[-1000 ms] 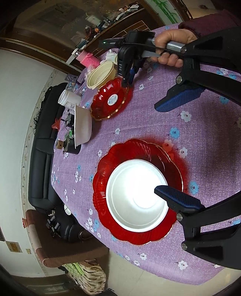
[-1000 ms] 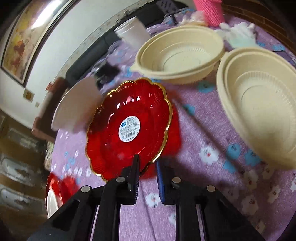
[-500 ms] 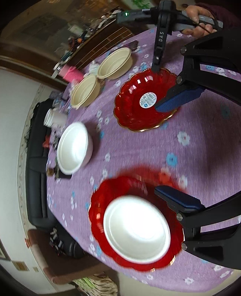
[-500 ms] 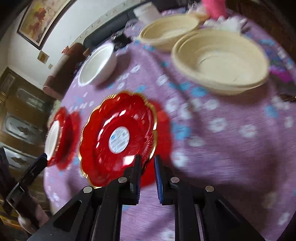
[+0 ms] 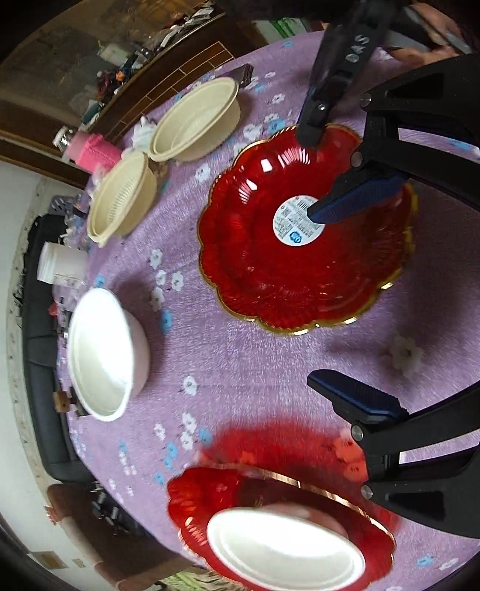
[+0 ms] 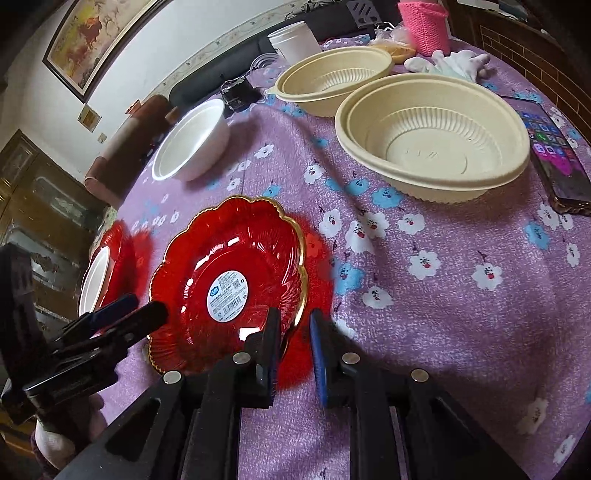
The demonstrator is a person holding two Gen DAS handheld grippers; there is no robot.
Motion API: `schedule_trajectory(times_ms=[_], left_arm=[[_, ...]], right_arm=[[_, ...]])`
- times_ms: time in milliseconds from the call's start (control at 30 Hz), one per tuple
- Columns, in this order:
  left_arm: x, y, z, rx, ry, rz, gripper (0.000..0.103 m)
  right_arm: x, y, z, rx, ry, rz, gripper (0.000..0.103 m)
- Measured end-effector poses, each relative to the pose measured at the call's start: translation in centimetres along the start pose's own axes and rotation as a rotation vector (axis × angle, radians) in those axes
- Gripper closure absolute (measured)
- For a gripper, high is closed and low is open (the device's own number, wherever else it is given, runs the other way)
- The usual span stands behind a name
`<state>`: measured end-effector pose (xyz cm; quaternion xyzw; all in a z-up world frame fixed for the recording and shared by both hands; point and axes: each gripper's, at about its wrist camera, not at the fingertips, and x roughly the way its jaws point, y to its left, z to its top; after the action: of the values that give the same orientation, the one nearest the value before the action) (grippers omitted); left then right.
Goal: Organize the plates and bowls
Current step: 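Carry the small red plate onto the large red plate and release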
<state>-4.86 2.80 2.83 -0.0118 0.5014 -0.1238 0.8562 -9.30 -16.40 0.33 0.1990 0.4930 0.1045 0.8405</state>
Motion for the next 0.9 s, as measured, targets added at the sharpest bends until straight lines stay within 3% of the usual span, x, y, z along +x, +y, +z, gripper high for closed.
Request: schedule_trajectory(times_ms=[100,167,267,433,600,900], left_arm=[[1.5,0.0,0.4,-0.019,0.024,-0.018,0.027],[2.2,0.0,0.4,-0.027,0.036,-0.013,0.058],[1.9,-0.3,0.4,-0.008,0.018,0.033,0.079],[-0.1,0.4,-0.1,-0.033,-0.014,0.022,0.081],[-3.9,2.3,-0.4,-0.064,-0.099,0.034,0.081],[-9.4,12.8,-0.7,-0.230,-0.193,0.146,0.079]], right_arm=[[0.3,0.3,-0.1,-0.012,-0.014,-0.002,0.086],[0.8,0.6,-0.1,-0.014,-0.014,-0.004,0.086],[1.0,0.8,-0.3,-0.017,-0.016,-0.027,0.086],[-0.5,2.3,-0.6,-0.088,-0.056,-0.041,0.087],[-1.5,6.1,-0.3,-0.161,-0.102,-0.037,0.087],[2.2,17.6,1.1,-0.314,-0.086,0.078,0.086]])
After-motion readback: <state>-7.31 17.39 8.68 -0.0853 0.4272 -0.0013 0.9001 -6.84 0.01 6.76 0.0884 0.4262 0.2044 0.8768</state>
